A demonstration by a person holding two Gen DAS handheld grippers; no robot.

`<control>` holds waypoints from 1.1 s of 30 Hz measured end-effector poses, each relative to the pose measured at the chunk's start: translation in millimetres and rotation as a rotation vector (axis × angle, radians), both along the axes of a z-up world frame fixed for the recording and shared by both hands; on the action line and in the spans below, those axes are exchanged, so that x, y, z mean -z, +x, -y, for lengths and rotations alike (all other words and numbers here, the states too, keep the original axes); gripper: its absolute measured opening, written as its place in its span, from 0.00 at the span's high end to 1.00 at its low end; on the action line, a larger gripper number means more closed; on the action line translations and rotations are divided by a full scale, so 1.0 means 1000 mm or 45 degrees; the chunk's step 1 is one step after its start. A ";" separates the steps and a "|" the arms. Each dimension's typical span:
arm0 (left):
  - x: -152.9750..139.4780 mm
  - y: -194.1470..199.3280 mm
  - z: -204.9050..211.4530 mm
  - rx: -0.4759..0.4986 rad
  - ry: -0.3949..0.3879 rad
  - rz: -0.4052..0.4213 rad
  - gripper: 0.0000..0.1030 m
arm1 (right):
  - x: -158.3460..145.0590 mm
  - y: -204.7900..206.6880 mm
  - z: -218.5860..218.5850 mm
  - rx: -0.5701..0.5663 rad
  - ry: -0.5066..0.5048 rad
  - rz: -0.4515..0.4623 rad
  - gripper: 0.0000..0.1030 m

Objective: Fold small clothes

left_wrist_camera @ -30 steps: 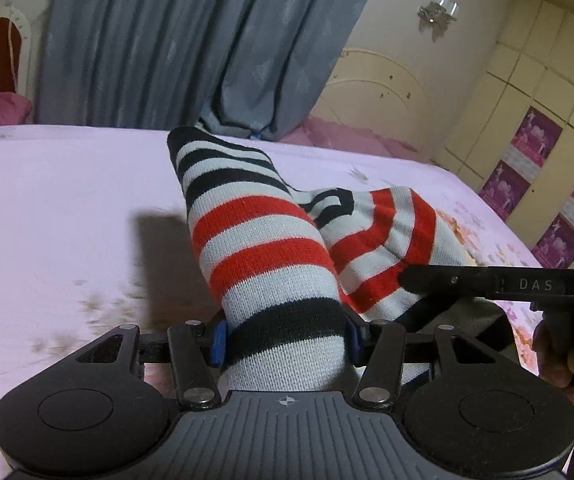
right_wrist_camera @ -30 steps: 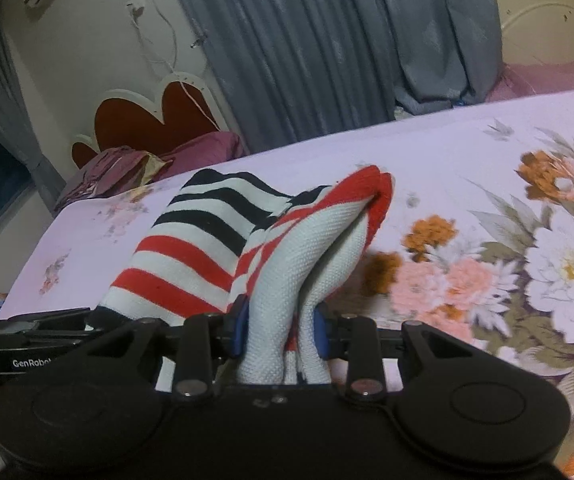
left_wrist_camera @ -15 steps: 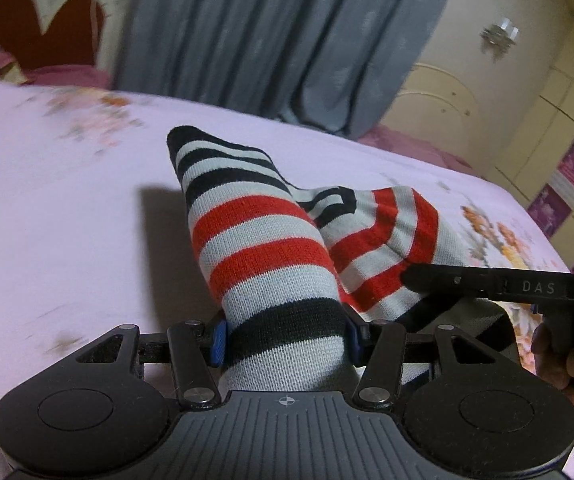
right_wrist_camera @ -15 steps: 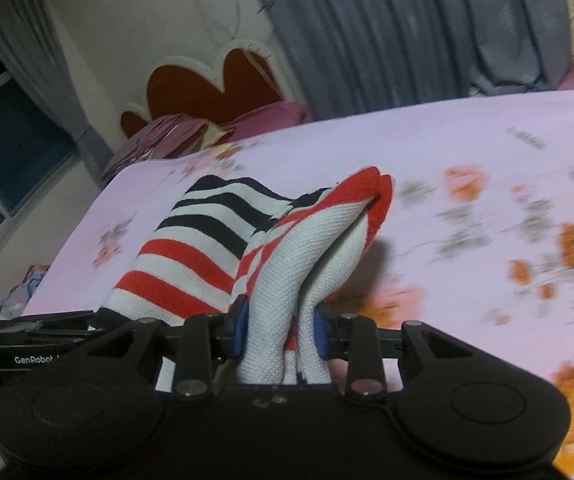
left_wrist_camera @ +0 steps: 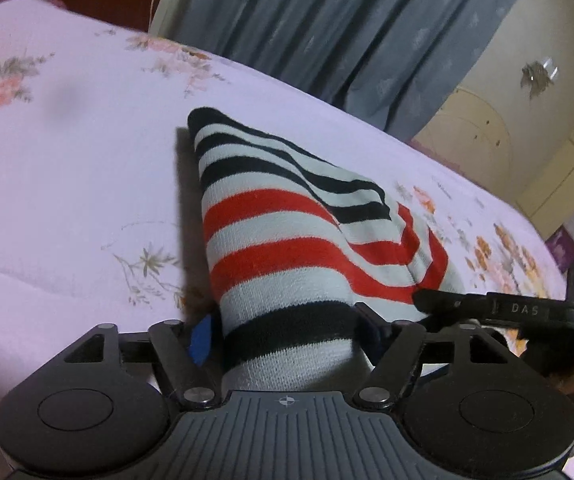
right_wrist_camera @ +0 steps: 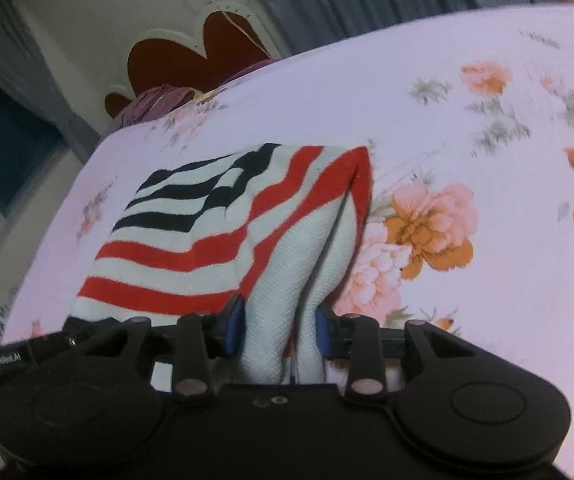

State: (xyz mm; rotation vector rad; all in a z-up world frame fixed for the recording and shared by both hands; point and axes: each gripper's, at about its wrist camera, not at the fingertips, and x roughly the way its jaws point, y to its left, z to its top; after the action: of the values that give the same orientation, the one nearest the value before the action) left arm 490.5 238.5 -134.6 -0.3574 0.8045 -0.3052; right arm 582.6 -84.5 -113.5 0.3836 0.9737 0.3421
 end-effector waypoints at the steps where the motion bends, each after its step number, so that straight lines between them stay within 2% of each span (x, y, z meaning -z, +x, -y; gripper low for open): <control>1: -0.004 -0.001 -0.001 0.000 0.027 0.009 0.27 | -0.002 0.001 0.000 -0.007 -0.004 -0.004 0.66; 3: -0.017 -0.011 -0.005 -0.010 0.063 0.053 0.27 | -0.011 0.002 0.002 -0.012 -0.017 -0.018 0.63; 5: -0.035 -0.022 -0.008 -0.063 0.130 0.131 0.31 | -0.027 -0.007 0.003 0.001 -0.074 0.054 0.58; 6: -0.045 -0.024 -0.008 -0.066 0.162 0.173 0.54 | -0.038 -0.014 0.002 -0.003 -0.105 0.109 0.59; 7: -0.052 -0.022 -0.006 -0.051 0.178 0.186 0.72 | -0.047 -0.016 0.001 -0.018 -0.117 0.150 0.64; 8: -0.056 -0.019 -0.002 -0.025 0.173 0.185 0.74 | -0.054 -0.016 -0.001 -0.040 -0.115 0.167 0.70; 10: -0.056 -0.011 0.014 0.055 0.212 0.171 0.74 | -0.060 -0.012 -0.012 -0.116 -0.167 0.180 0.72; 11: -0.052 -0.006 0.027 0.095 0.281 0.151 0.74 | -0.059 -0.010 -0.020 -0.149 -0.218 0.177 0.77; 13: -0.041 0.001 0.042 0.129 0.376 0.107 0.73 | -0.042 -0.006 -0.033 -0.207 -0.371 0.090 0.87; 14: -0.039 0.004 0.041 0.123 0.347 0.097 0.73 | -0.031 -0.003 -0.036 -0.208 -0.462 0.052 0.89; 16: -0.040 0.007 0.035 0.105 0.304 0.079 0.73 | -0.027 -0.001 -0.033 -0.177 -0.446 0.061 0.89; 17: -0.043 0.004 0.034 0.110 0.316 0.089 0.73 | -0.030 0.000 -0.032 -0.167 -0.436 0.047 0.89; 20: -0.059 -0.020 0.033 0.138 0.318 0.164 0.74 | -0.050 -0.014 -0.037 -0.170 -0.444 0.120 0.85; 25: -0.063 -0.066 0.033 0.151 0.299 0.181 0.74 | -0.076 -0.059 -0.053 -0.295 -0.411 0.214 0.85; 28: -0.053 -0.083 0.040 0.152 0.329 0.146 0.74 | -0.067 -0.073 -0.070 -0.363 -0.514 0.197 0.90; 30: -0.046 -0.089 0.042 0.150 0.329 0.121 0.74 | -0.054 -0.076 -0.073 -0.362 -0.629 0.159 0.98; 33: -0.039 -0.095 0.049 0.160 0.398 0.125 0.74 | -0.049 -0.076 -0.075 -0.360 -0.673 0.149 1.00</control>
State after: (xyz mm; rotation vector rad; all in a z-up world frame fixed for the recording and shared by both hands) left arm 395.4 189.6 -95.2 0.0010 0.7648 -0.3062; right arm 506.3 -9.1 -64.2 -0.2547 0.9634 0.3430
